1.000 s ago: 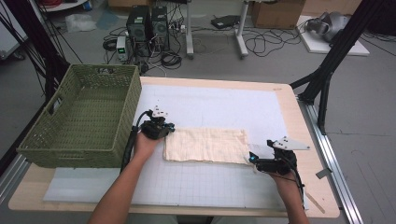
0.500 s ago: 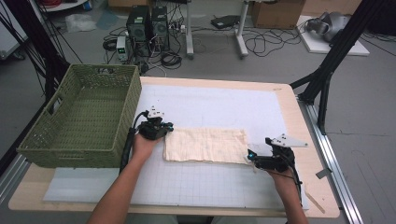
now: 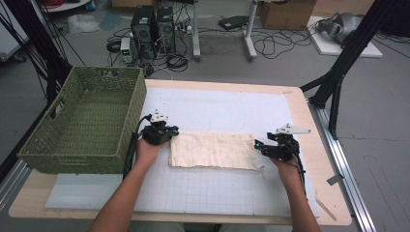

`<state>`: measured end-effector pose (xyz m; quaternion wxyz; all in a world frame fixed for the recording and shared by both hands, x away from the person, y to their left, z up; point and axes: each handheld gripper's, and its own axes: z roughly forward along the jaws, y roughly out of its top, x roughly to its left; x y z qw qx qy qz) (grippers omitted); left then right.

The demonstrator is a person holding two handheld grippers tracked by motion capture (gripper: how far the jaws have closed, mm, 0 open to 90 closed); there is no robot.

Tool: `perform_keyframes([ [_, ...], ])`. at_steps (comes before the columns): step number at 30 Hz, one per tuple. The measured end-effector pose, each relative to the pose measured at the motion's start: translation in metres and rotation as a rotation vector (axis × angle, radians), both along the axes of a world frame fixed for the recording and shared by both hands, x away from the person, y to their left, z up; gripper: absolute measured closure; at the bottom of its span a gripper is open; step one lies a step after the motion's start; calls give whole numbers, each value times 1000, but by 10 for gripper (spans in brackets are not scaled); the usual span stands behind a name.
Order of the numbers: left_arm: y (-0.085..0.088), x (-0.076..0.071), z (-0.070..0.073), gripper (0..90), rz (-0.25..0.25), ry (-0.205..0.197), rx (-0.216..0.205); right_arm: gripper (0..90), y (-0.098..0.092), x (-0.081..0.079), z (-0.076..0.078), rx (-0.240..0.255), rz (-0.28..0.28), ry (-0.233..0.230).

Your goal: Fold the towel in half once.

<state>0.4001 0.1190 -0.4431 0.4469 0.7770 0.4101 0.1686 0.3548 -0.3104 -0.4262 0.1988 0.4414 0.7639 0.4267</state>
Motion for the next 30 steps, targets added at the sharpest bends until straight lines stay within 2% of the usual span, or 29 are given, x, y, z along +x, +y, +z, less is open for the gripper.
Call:
perform_keyframes([
  [3, 0, 0, 0, 849, 0, -4, 2, 485, 6, 13, 2, -19, 13, 29],
  [5, -1, 0, 0, 849, 4, -3, 0, 503, 13, 22, 5, -24, 17, 38],
  [9, 0, 0, 0, 849, 5, 0, -1, 511, 24, 38, 0, -80, 25, 80],
  [12, 0, -1, 1, 849, 6, 2, 2, 589, 29, 45, -9, -104, 40, 126],
  [14, -1, -1, 0, 849, 9, 6, 2, 705, 31, 48, -15, -118, 60, 160],
  [15, -1, -1, 1, 849, 10, 9, 3, 807, 31, 48, -15, -100, 64, 160],
  [16, -1, -2, 1, 849, 11, 10, 3, 837, 32, 47, -15, -97, 74, 159],
  [17, -1, -2, 2, 849, 12, 9, 4, 846, 34, 46, -14, -120, 75, 152],
  [19, -1, -3, 4, 849, 14, 5, 2, 848, 36, 45, -13, -135, 73, 145],
  [23, 0, -4, 5, 849, 11, 3, -2, 847, 34, 43, -10, -119, 67, 144],
  [30, -1, -6, 8, 849, 12, -2, -6, 847, 35, 39, -6, -133, 68, 127],
])
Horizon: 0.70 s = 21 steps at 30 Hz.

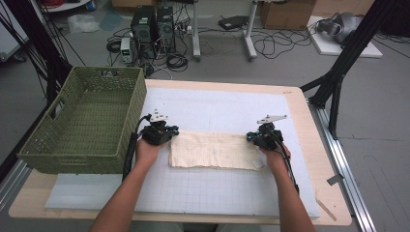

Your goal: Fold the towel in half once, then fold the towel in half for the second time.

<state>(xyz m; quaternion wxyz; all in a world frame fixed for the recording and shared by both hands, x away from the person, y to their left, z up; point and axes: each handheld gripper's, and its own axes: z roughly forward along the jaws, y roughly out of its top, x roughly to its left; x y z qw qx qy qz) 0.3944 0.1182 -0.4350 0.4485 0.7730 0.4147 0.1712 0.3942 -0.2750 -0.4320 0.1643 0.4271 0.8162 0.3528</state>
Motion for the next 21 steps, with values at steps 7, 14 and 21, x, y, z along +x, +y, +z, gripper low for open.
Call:
perform_keyframes([
  [7, 1, -1, 1, 849, -2, -2, -2, 847, -1, -1, 3, 4, -1, -18],
  [14, 1, 0, 0, 849, 0, -1, -7, 844, -1, -1, 3, 6, -2, -24],
  [21, 2, -1, 2, 849, 1, -5, -12, 844, -1, -2, 3, 11, -3, -25],
])
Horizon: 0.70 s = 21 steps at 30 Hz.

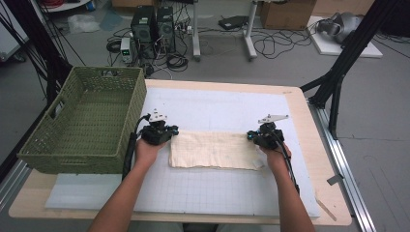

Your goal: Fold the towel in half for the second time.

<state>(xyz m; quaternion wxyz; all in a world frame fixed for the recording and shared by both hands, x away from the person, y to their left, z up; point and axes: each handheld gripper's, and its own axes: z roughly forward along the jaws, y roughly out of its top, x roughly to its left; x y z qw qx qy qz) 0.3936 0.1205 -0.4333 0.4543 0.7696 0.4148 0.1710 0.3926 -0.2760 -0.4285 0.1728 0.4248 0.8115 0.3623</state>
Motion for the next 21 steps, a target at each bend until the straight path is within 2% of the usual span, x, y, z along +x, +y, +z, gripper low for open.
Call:
perform_keyframes([
  [10, 2, -1, 2, 852, 8, -26, -26, 844, -3, -3, 3, 19, 4, -44],
  [13, 2, -3, 4, 852, -4, -38, -26, 843, -6, -6, 2, 28, 8, -55],
  [14, 2, -4, 4, 852, -6, -44, -26, 843, -7, -8, 2, 32, 13, -77],
  [16, 4, -8, 4, 852, -6, -72, -56, 843, -8, -11, 3, 51, 12, -92],
  [21, 11, -18, -1, 853, -1, -65, -94, 842, -8, -18, 4, 43, 46, -140],
])
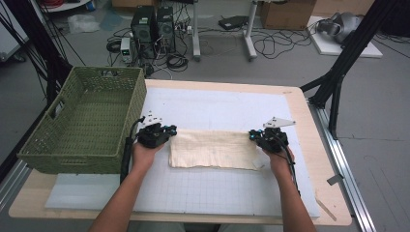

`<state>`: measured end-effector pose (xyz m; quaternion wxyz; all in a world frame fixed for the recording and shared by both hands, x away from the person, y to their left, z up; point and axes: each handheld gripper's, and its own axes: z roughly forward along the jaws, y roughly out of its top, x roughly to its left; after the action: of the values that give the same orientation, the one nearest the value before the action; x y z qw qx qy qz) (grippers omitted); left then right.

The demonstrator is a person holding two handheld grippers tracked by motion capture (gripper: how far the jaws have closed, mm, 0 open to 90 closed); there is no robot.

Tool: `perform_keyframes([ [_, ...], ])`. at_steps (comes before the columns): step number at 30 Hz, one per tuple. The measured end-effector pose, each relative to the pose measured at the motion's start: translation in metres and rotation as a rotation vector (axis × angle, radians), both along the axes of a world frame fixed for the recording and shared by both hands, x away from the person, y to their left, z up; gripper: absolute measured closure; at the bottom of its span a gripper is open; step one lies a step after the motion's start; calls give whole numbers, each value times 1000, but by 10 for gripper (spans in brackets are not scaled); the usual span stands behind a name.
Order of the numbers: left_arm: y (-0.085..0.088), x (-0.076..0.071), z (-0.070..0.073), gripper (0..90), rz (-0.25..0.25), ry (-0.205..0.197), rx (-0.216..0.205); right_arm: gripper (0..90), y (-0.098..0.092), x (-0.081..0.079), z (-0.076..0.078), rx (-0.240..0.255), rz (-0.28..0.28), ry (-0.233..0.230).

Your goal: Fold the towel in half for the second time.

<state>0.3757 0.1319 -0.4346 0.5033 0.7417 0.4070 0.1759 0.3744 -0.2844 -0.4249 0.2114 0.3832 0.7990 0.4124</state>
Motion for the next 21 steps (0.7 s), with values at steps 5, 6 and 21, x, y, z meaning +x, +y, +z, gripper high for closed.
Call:
perform_keyframes([
  [5, 3, -5, -1, 852, -14, 2, -17, 842, 3, -3, 2, -21, 20, -19],
  [6, 3, -5, 0, 852, -16, 5, -23, 842, 2, -4, 3, -21, 21, -19],
  [21, 4, -23, 6, 852, -64, 0, -20, 839, -4, -23, 1, 9, 60, -46],
])
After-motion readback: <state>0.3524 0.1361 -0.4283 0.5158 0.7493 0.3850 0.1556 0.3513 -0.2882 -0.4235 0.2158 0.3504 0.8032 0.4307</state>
